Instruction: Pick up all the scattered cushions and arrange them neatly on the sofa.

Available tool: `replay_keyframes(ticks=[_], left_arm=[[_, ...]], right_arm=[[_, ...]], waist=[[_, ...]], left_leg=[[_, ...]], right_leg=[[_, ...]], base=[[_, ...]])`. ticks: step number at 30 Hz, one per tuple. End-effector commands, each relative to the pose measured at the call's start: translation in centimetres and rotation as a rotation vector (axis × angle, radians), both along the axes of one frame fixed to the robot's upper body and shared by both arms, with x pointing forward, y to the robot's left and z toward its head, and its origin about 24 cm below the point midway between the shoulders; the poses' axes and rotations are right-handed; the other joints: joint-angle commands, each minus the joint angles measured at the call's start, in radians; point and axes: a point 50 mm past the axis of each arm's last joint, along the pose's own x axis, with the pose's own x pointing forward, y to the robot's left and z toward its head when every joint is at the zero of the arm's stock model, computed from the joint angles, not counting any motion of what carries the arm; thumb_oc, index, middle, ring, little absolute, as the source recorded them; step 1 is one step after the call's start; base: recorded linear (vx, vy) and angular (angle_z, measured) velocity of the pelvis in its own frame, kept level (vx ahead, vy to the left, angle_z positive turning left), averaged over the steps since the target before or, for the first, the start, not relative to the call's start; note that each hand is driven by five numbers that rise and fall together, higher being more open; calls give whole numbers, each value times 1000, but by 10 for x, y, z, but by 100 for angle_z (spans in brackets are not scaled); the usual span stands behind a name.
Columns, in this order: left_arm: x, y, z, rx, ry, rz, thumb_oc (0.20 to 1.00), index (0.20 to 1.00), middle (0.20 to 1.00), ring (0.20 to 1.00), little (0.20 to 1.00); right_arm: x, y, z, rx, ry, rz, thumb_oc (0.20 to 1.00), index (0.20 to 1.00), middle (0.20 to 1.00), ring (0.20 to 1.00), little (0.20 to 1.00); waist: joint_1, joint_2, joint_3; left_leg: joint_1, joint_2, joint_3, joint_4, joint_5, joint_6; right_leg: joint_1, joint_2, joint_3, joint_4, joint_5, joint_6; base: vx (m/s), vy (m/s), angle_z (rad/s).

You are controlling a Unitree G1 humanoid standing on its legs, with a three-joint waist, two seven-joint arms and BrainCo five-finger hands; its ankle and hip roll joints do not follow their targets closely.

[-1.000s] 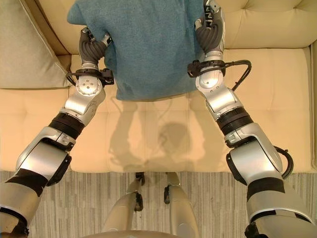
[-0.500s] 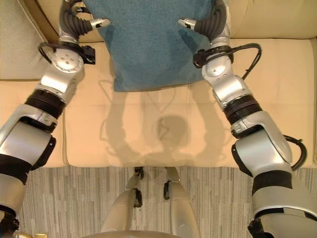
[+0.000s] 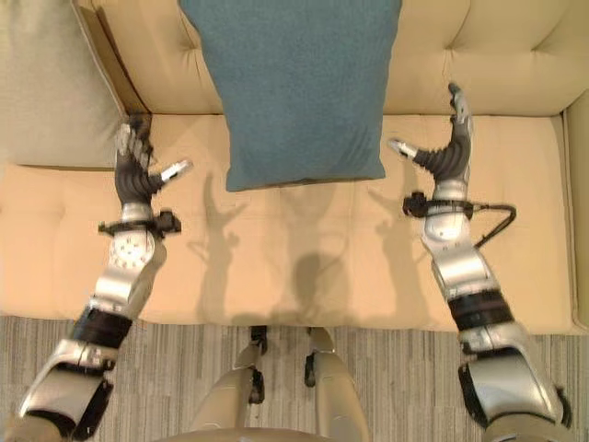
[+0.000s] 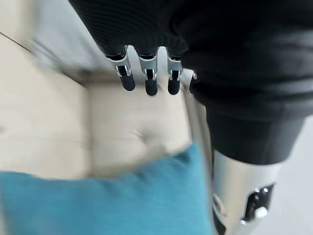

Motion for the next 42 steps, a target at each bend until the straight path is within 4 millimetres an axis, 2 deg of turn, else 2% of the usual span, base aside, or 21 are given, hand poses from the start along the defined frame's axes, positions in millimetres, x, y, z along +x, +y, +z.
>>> replay_keyframes(ticks=[1, 6, 7, 8, 9, 10, 13, 17, 18, 21, 24, 27, 29, 31, 32, 33, 34, 36, 38, 41, 42], left_arm=[[11, 15, -10, 148, 93, -46, 1000, 1000, 1000, 1000, 1000], [-49, 46, -99, 197, 542, 3, 1000, 1000, 1000, 1000, 1000], [-74, 53, -127, 213, 707, 4, 1000, 1000, 1000, 1000, 1000], [-88, 55, -142, 207, 797, 13, 1000, 1000, 1000, 1000, 1000], [-87, 55, -142, 207, 796, 13, 1000, 1000, 1000, 1000, 1000], [-115, 58, -167, 215, 961, 24, 1000, 1000, 1000, 1000, 1000], [-145, 62, -185, 189, 1111, 64, 1000, 1000, 1000, 1000, 1000], [-165, 63, -195, 214, 1215, 51, 1000, 1000, 1000, 1000, 1000], [-174, 62, -198, 214, 1261, 40, 1000, 1000, 1000, 1000, 1000], [-180, 60, -202, 227, 1303, 19, 1000, 1000, 1000, 1000, 1000], [-180, 59, -202, 235, 1313, 3, 1000, 1000, 1000, 1000, 1000], [-179, 56, -203, 247, 1316, -18, 1000, 1000, 1000, 1000, 1000], [-179, 52, -205, 254, 1323, -47, 1000, 1000, 1000, 1000, 1000], [-179, 47, -206, 252, 1333, -69, 1000, 1000, 1000, 1000, 1000], [-179, 47, -206, 252, 1333, -69, 1000, 1000, 1000, 1000, 1000], [-176, 38, -209, 241, 1332, -98, 1000, 1000, 1000, 1000, 1000], [-176, 34, -210, 236, 1337, -110, 1000, 1000, 1000, 1000, 1000], [-176, 32, -211, 215, 1333, -97, 1000, 1000, 1000, 1000, 1000], [-167, 28, -210, 208, 1305, -94, 1000, 1000, 1000, 1000, 1000], [-161, 28, -208, 214, 1286, -91, 1000, 1000, 1000, 1000, 1000], [-151, 33, -204, 241, 1264, -84, 1000, 1000, 1000, 1000, 1000]], right_arm=[[9, -15, -18, -85, 107, -26, 1000, 1000, 1000, 1000, 1000], [-32, -28, -99, -97, 477, -53, 1000, 1000, 1000, 1000, 1000], [-43, -29, -122, -125, 602, -40, 1000, 1000, 1000, 1000, 1000], [-50, -31, -133, -135, 664, -39, 1000, 1000, 1000, 1000, 1000], [-49, -31, -132, -135, 663, -39, 1000, 1000, 1000, 1000, 1000], [-66, -34, -156, -196, 806, -36, 1000, 1000, 1000, 1000, 1000], [-89, -39, -178, -232, 954, -35, 1000, 1000, 1000, 1000, 1000], [-119, -45, -200, -234, 1112, -56, 1000, 1000, 1000, 1000, 1000], [-137, -45, -211, -227, 1198, -66, 1000, 1000, 1000, 1000, 1000], [-155, -42, -223, -208, 1289, -75, 1000, 1000, 1000, 1000, 1000], [-166, -34, -231, -167, 1339, -73, 1000, 1000, 1000, 1000, 1000], [-166, -32, -232, -163, 1343, -70, 1000, 1000, 1000, 1000, 1000], [-167, -33, -232, -171, 1353, -69, 1000, 1000, 1000, 1000, 1000], [-165, -36, -230, -175, 1349, -77, 1000, 1000, 1000, 1000, 1000], [-165, -36, -230, -175, 1349, -78, 1000, 1000, 1000, 1000, 1000], [-163, -38, -229, -166, 1347, -95, 1000, 1000, 1000, 1000, 1000], [-169, -37, -232, -157, 1369, -100, 1000, 1000, 1000, 1000, 1000], [-169, -34, -233, -139, 1375, -108, 1000, 1000, 1000, 1000, 1000], [-171, -32, -235, -131, 1389, -116, 1000, 1000, 1000, 1000, 1000], [-166, -27, -235, -136, 1380, -102, 1000, 1000, 1000, 1000, 1000], [-170, -25, -238, -115, 1407, -115, 1000, 1000, 1000, 1000, 1000]], waist=[[20, -57, -69], [27, -65, -46], [30, -64, -48], [33, -64, -45], [31, -65, -45], [37, -68, -57], [44, -72, -70], [50, -81, -87], [54, -84, -94], [57, -86, -98], [57, -86, -85], [60, -87, -72], [63, -95, -56], [65, -103, -46], [65, -103, -45], [53, -100, -42], [38, -87, -54], [34, -82, -59], [35, -83, -52], [36, -85, -29], [28, -79, -6]], left_leg=[[19, 26, -12, 5, -10, -76], [124, 34, 1, 5, -18, -65], [154, 34, 7, 5, -21, -59], [182, 36, 11, 5, -27, -59], [179, 35, 10, 5, -24, -59], [211, 36, 16, 5, -30, -54], [256, 36, 20, 5, -41, -50], [306, 37, 25, 5, -57, -45], [325, 38, 22, 5, -61, -45], [349, 43, 22, 5, -67, -46], [370, 53, 11, 5, -63, -48], [387, 57, 7, 17, -67, -48], [380, 53, 6, 92, -97, -44], [377, 35, 1, 162, -150, -35], [375, 35, 1, 167, -153, -35], [379, -5, -22, 221, -215, -26], [384, -5, -18, 192, -211, -21], [389, -13, -21, 162, -209, -13], [376, -36, -38, 138, -197, 0], [365, -54, -45, 117, -180, 22], [337, -59, -53, 120, -158, 45]], right_leg=[[80, -67, -24, 1, -64, 121], [186, -69, -31, 1, -79, 123], [218, -67, -32, 1, -89, 120], [246, -65, -30, 1, -96, 119], [243, -66, -30, 1, -93, 119], [276, -64, -30, 1, -104, 118], [320, -58, -29, 1, -115, 115], [371, -54, -29, 1, -128, 113], [392, -51, -30, 1, -135, 110], [425, -46, -33, 1, -148, 106], [456, -32, -33, 3, -165, 93], [481, -28, -40, 7, -175, 88], [502, -34, -46, 7, -175, 85], [502, -45, -44, 11, -170, 84], [503, -45, -44, 12, -170, 85], [476, -55, -43, 21, -159, 83], [456, -51, -46, 24, -151, 85], [423, -58, -36, 37, -132, 91], [377, -76, -35, 54, -104, 105], [315, -97, -23, 135, -98, 118], [281, -84, 45, 228, -135, 123]], base=[[15, 0, 11], [1, 8, 1], [3, 34, -2], [-4, 26, -3], [10, 31, -5], [8, 33, -2], [4, 12, 0], [-5, -8, 0], [-29, -42, -3], [-17, -62, -2], [-32, -102, -1], [-52, -76, 20], [-95, -55, 15], [-87, -7, 6], [-239, 93, -6], [-238, 161, -10], [-258, 204, -1], [-92, 135, 19], [-184, 151, -9], [-257, 142, -34], [-237, 70, -33]])
